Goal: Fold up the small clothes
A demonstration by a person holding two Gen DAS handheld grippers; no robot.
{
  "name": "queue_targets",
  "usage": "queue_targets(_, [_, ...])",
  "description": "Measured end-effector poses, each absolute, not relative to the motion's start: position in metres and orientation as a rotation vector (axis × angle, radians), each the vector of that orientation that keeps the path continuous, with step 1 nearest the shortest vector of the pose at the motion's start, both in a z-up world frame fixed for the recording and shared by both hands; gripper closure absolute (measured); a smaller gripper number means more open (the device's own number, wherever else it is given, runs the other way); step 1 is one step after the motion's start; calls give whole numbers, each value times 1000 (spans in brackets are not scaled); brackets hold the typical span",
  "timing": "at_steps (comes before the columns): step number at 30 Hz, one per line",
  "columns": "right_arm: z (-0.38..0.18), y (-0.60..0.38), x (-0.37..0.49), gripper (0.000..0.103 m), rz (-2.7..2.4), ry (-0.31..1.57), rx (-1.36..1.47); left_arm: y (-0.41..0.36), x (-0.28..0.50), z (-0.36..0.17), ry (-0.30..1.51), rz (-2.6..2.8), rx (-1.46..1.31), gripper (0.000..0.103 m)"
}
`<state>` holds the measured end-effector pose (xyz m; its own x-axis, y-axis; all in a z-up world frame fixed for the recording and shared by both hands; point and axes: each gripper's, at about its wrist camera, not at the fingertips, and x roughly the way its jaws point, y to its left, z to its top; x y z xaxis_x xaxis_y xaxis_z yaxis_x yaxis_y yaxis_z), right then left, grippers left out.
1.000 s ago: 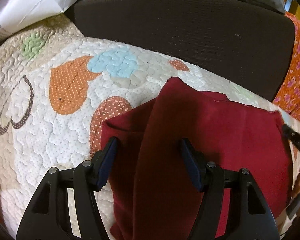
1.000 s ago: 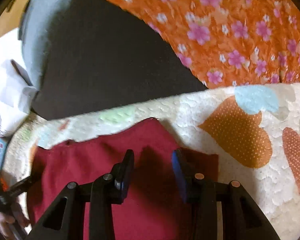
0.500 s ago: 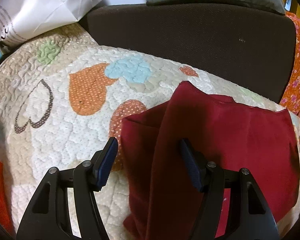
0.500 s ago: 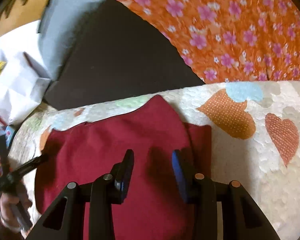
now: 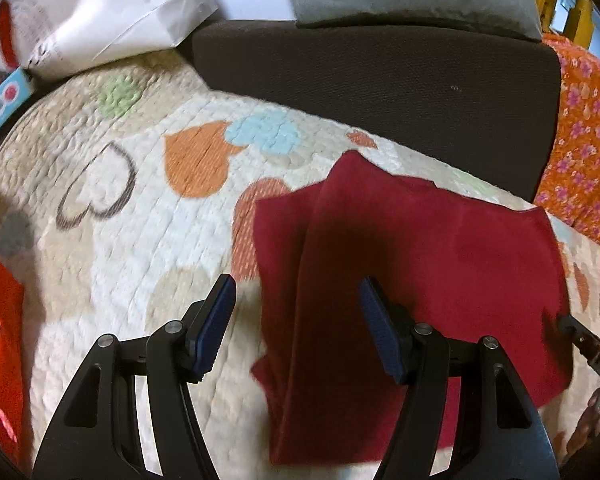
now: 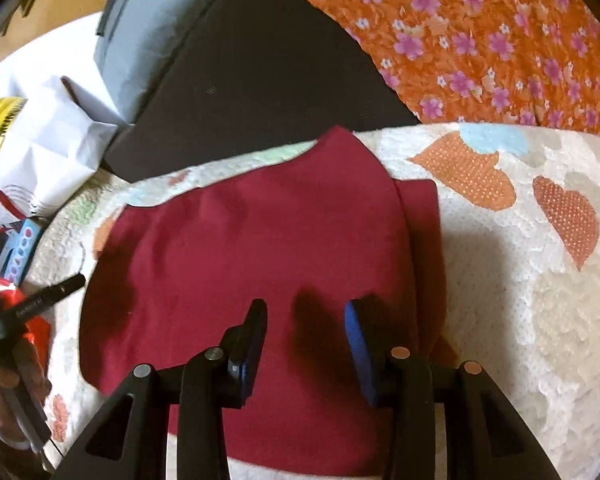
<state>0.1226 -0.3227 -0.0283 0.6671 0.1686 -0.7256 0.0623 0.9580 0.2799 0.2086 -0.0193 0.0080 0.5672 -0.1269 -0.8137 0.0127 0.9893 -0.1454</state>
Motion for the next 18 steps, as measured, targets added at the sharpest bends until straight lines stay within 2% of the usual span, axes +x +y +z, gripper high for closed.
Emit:
queue_targets(4, [-18,-300,126,64,129,829,274,1,184,-1,983,-71,-257,38])
queue_targets(8, [-19,-266,143,64,180,840,275,5,175,-12,1024,-36,-205,38])
queue_targets(18, [-31,-125,243,65,361,880,138,15,171,-38,1053,-66,-245,38])
